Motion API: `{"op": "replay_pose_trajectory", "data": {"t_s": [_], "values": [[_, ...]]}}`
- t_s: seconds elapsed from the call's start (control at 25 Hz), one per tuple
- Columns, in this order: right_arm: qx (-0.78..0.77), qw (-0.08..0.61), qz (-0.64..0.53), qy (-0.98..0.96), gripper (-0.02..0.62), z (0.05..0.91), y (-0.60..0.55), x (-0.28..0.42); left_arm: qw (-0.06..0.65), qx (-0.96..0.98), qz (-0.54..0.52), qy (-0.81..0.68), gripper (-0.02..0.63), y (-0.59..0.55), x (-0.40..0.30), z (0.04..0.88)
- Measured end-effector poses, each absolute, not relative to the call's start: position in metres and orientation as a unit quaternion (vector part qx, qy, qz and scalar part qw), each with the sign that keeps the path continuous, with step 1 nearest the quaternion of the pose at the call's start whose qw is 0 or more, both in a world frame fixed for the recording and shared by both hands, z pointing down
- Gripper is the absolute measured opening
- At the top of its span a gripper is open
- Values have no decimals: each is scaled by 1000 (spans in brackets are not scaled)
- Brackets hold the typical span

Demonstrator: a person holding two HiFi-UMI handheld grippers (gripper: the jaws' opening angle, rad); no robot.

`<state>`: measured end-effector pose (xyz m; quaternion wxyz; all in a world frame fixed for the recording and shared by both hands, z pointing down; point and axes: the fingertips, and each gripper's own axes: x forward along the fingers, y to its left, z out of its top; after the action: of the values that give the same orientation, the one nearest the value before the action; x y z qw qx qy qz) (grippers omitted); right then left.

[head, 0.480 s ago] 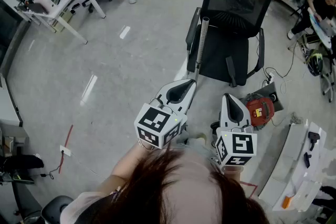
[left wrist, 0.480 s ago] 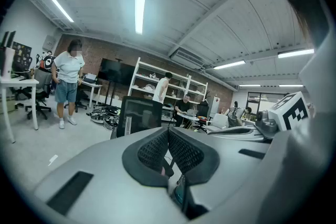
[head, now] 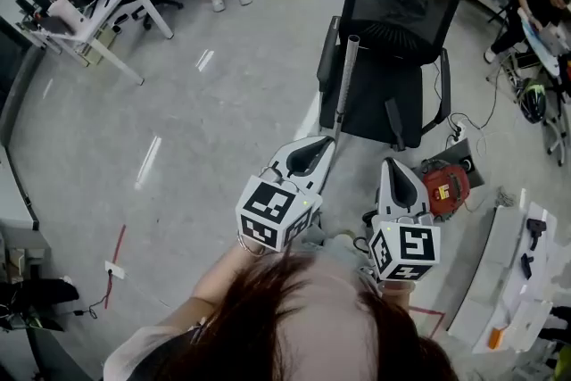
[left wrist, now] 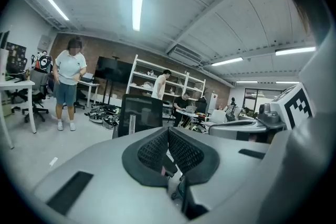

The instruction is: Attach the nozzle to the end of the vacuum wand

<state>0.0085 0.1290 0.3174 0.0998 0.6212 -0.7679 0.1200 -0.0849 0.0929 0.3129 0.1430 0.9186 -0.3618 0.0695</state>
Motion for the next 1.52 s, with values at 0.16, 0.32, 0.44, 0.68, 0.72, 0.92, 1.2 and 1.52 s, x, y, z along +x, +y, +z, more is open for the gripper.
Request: {"op": "replay_pose_trajectory", "data": {"t_s": [0.16,0.32,0.44,0.68,0.72,0.92,1.2,1.52], "values": [[628,96,124,-762,23,321,122,1,141,921,72,-356,17,83,-92,317],[636,88,137,-754,23,324,119,-8,144,922,72,-352,17,75,-102,319],[640,78,146,-750,23,326,118,-11,150,921,70,-353,17,67,-106,321],[646,55,162,-744,23,330,109,11,154,921,69,-351,17,49,-91,326],[645,52,163,-745,23,330,106,16,154,921,70,-352,17,46,-86,328],[633,44,164,-756,23,334,79,36,150,917,70,-364,17,20,-70,331],[590,50,170,-787,23,339,37,60,161,908,63,-381,17,-19,-37,338],[562,72,181,-804,25,352,-5,85,160,894,66,-413,17,-65,-12,349]]}}
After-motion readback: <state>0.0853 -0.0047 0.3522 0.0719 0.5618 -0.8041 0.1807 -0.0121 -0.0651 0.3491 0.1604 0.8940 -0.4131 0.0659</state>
